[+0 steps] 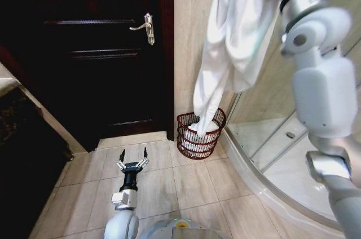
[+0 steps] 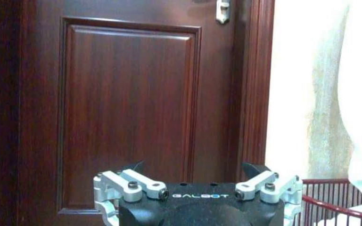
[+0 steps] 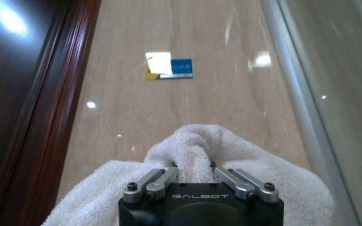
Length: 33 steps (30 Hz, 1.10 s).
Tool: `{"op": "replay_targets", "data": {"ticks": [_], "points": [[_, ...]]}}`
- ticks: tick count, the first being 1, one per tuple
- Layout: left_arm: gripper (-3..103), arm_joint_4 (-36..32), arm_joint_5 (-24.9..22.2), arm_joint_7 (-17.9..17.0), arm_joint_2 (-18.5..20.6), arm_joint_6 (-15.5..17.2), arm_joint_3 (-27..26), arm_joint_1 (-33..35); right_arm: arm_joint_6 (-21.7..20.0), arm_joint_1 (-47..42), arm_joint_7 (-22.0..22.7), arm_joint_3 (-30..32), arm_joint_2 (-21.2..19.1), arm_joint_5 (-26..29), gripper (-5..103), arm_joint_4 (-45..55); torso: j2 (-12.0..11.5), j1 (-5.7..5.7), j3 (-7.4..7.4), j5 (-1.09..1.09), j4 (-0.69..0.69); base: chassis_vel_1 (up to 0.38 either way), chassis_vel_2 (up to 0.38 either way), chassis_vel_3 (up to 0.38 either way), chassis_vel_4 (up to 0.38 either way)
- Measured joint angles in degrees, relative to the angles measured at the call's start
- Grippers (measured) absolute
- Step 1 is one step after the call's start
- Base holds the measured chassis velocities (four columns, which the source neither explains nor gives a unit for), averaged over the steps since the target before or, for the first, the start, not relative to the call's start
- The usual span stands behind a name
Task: Discard the used towel into the hamper.
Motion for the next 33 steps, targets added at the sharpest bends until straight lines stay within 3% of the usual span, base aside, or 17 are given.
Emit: {"op": "replay_targets", "data": {"ticks": [8, 17, 20, 33], "points": [[100, -0.40, 0.68, -0.07, -0.35, -0.77, -0.26, 0.52, 1.14, -2.88, 0.12, -0.84, 2.33, -0.93, 13, -1.56, 1.78, 0.70, 1.09, -0.02, 0.01, 0.000, 0.000, 0.000, 0.000], [100, -0.84, 0.73, -0.31, -0.36, -1.02, -0.78, 0.58, 3.00, -13.58, -0.55, 0.67, 4.06, -5.36, 13, -0.90, 3.91, 1.50, 2.38, -0.02, -0.01, 0.000, 0.000, 0.000, 0.000], [100, -0.87, 0.52, -1.10, -0.14, -0.70, -0.52, 0.40, 3.78, -19.61, -0.77, 1.53, 5.00, -6.02, 13, 0.07, 4.49, 1.73, 2.72, -0.03, 0.05, 0.000, 0.000, 0.000, 0.000], [100, -1.41, -0.34, -1.69, 0.72, 0.03, -0.33, 0.52, 8.78, -32.27, -1.67, 1.54, 8.79, -6.24, 13, -2.41, 4.51, 1.74, 2.73, -0.04, 0.05, 0.000, 0.000, 0.000, 0.000]]}}
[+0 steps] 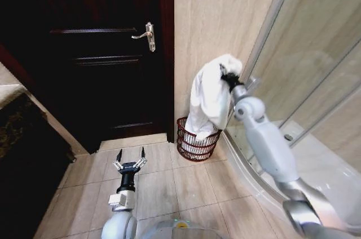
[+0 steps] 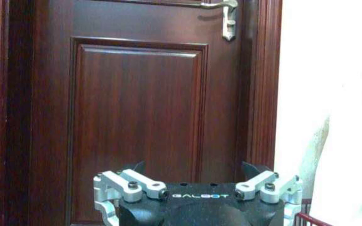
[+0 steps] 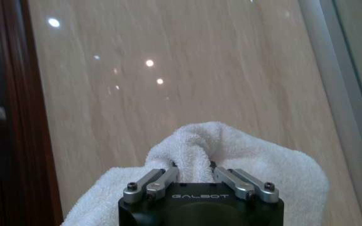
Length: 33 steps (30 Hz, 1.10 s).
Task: Discard the used towel into the hamper.
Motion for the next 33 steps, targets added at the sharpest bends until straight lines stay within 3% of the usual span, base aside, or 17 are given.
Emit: {"op": "replay_targets", "data": {"ticks": [12, 20, 26, 29, 33], "points": [[100, -1.11, 1.41, 0.02, -1.03, -0.97, 0.72, 1.16, 6.71, -6.70, -5.27, 0.51, 4.30, -1.83, 13, -11.95, -0.28, -0.10, -0.17, 0.01, 0.00, 0.000, 0.000, 0.000, 0.000], [100, -1.69, 2.13, -0.04, -1.04, -1.62, 0.64, 1.87, 7.58, -9.82, -6.20, 0.98, 5.92, -4.50, 13, -16.58, -0.37, -0.13, -0.22, 0.01, 0.00, 0.000, 0.000, 0.000, 0.000], [100, -2.08, 2.54, -0.04, -1.04, -1.71, 0.81, 2.10, 4.85, -11.62, -5.90, 1.07, 6.38, -4.88, 13, -17.30, -0.40, -0.15, -0.25, 0.01, 0.00, 0.000, 0.000, 0.000, 0.000], [100, -2.20, 2.76, -0.03, -1.04, -1.71, 1.25, 2.18, -0.29, -12.71, -4.28, 0.88, 6.78, -4.60, 13, -16.72, -0.44, -0.16, -0.27, 0.02, -0.01, 0.000, 0.000, 0.000, 0.000], [100, -2.30, 2.91, -0.01, -1.04, -1.80, 1.44, 2.33, -4.13, -12.30, -2.29, 0.76, 7.47, -3.32, 13, -16.33, -0.46, -0.17, -0.28, 0.02, -0.01, 0.000, 0.000, 0.000, 0.000]]}}
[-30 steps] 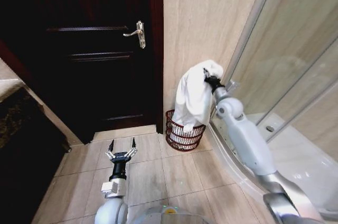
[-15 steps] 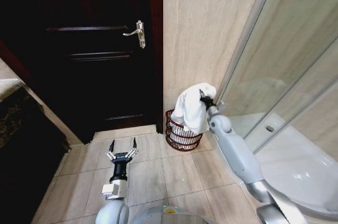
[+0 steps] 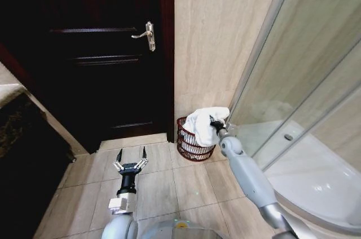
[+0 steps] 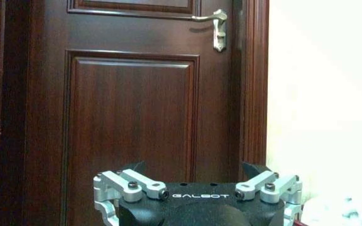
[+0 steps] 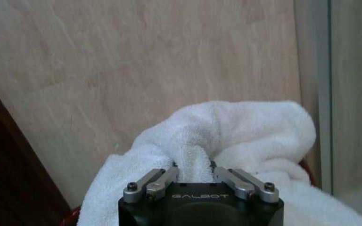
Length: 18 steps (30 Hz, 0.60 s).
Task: Discard the used towel into the hamper.
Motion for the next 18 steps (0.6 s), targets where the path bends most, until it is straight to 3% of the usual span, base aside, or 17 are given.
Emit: {"op": "replay_targets", "data": {"ticks": [4, 6, 8, 12, 14, 17, 18], "points": [[100, -0.23, -0.02, 0.02, 0.00, -0.25, -0.02, 0.17, -5.67, 1.91, 0.57, 0.18, 0.18, 0.71, 12, -0.25, -0.02, 0.00, -0.01, -0.01, 0.00, 0.000, 0.000, 0.000, 0.000], [100, -0.35, -0.14, 0.01, 0.00, -0.37, -0.27, 0.19, -10.32, 3.16, -0.46, 0.15, -0.57, 1.09, 23, -0.24, -0.04, 0.00, -0.01, -0.01, 0.00, 0.000, 0.000, 0.000, 0.000], [100, -0.37, -0.16, 0.01, 0.00, -0.39, -0.33, 0.19, -10.99, 3.42, -0.72, 0.09, -0.71, 1.10, 23, -0.32, -0.04, 0.00, -0.01, -0.01, 0.00, 0.000, 0.000, 0.000, 0.000], [100, -0.67, -0.54, 0.00, 0.00, -0.37, -0.59, 0.01, -17.29, 6.16, -1.49, -1.37, -1.81, 1.44, 44, -2.46, -0.05, -0.01, -0.02, -0.01, 0.01, 0.000, 0.000, 0.000, 0.000], [100, -0.67, -0.55, -0.02, 0.00, -0.35, -0.61, -0.05, -17.84, 6.25, -1.69, -1.49, -1.94, 1.42, 44, -2.58, -0.05, -0.01, -0.03, -0.01, 0.01, 0.000, 0.000, 0.000, 0.000], [100, -0.97, -0.71, -0.27, 0.00, -0.12, -0.66, -0.21, -21.76, 7.11, -2.73, -1.96, -2.28, 1.53, 60, -3.74, -0.06, -0.01, -0.03, 0.00, 0.00, 0.000, 0.000, 0.000, 0.000], [100, -0.97, -0.71, -0.27, 0.00, -0.12, -0.66, -0.21, -21.76, 7.11, -2.73, -1.96, -2.28, 1.53, 60, -3.74, -0.06, -0.01, -0.03, 0.00, 0.00, 0.000, 0.000, 0.000, 0.000]]}}
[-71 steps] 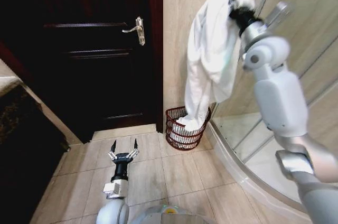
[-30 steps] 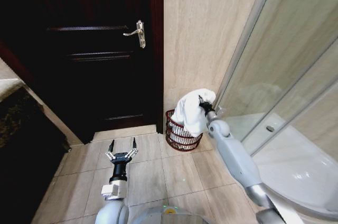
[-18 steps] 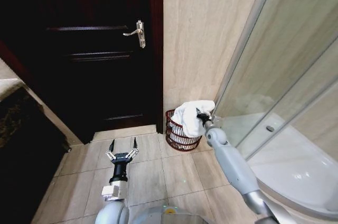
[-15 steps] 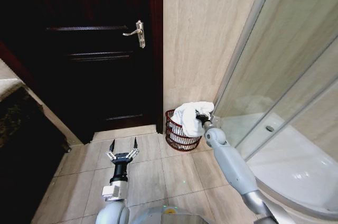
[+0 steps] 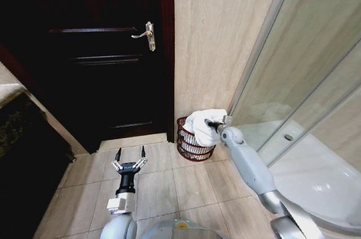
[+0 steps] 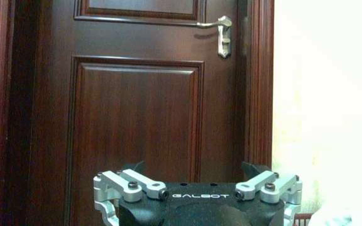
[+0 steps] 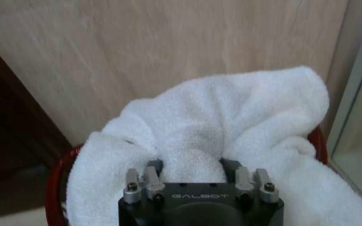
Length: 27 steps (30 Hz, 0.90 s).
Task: Discard the used towel into the hamper.
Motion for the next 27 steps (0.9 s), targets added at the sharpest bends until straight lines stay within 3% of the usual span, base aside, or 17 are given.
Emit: {"op": "replay_targets", "data": {"ticks": [1, 2, 3, 5, 7, 8, 10, 11, 27], "points": [[100, -0.08, -0.05, -0.01, 0.00, 0.03, -0.02, 0.00, -0.85, 0.27, -0.06, 0.00, 0.07, 0.22, 60, -0.29, 0.00, 0.00, 0.00, 0.00, 0.00, 0.000, 0.000, 0.000, 0.000], [100, -0.18, -0.27, -0.03, 0.00, 0.04, -0.19, 0.01, -3.27, 1.44, -0.13, 0.00, 0.59, 1.47, 71, -1.83, 0.00, -0.01, -0.01, -0.01, 0.00, 0.000, 0.000, 0.000, 0.000], [100, -0.18, -0.27, -0.03, 0.00, 0.04, -0.19, 0.01, -3.27, 1.44, -0.13, 0.00, 0.59, 1.47, 71, -1.83, 0.00, -0.01, -0.01, -0.01, 0.00, 0.000, 0.000, 0.000, 0.000], [100, -0.19, -0.89, -0.05, 0.00, -0.01, -0.50, -0.16, -5.06, 3.21, 0.29, -0.30, 1.83, 2.68, 82, -4.31, -0.01, -0.01, -0.01, -0.01, 0.00, 0.000, 0.000, 0.000, 0.000], [100, -0.18, -0.96, -0.05, 0.00, -0.03, -0.54, -0.20, -5.22, 3.42, 0.37, -0.37, 1.98, 2.78, 82, -4.62, -0.01, -0.01, -0.01, -0.01, 0.01, 0.000, 0.000, 0.000, 0.000], [100, 0.06, -1.23, -0.06, 0.02, -0.12, -0.68, -0.40, -5.49, 4.25, 0.87, -0.86, 2.64, 2.94, 93, -5.71, -0.02, -0.01, -0.01, -0.01, 0.00, 0.000, 0.000, 0.000, 0.000], [100, 0.13, -1.27, -0.07, 0.03, -0.13, -0.69, -0.43, -5.49, 4.35, 0.97, -0.96, 2.72, 2.94, 93, -5.83, -0.02, -0.01, -0.01, -0.01, 0.00, 0.000, 0.000, 0.000, 0.000], [100, 0.52, -1.42, -0.07, 0.06, -0.18, -0.69, -0.67, -5.49, 5.04, 1.58, -1.61, 3.33, 2.84, 99, -6.90, -0.02, -0.01, -0.01, -0.01, 0.00, 0.000, 0.000, 0.000, 0.000], [100, 2.49, -2.00, 0.02, 0.02, -0.67, -0.27, -1.71, -5.46, 10.47, 3.00, -3.55, 10.03, -0.38, 100, -19.64, -0.03, -0.02, -0.02, -0.01, 0.00, 0.000, 0.000, 0.000, 0.000]]}}
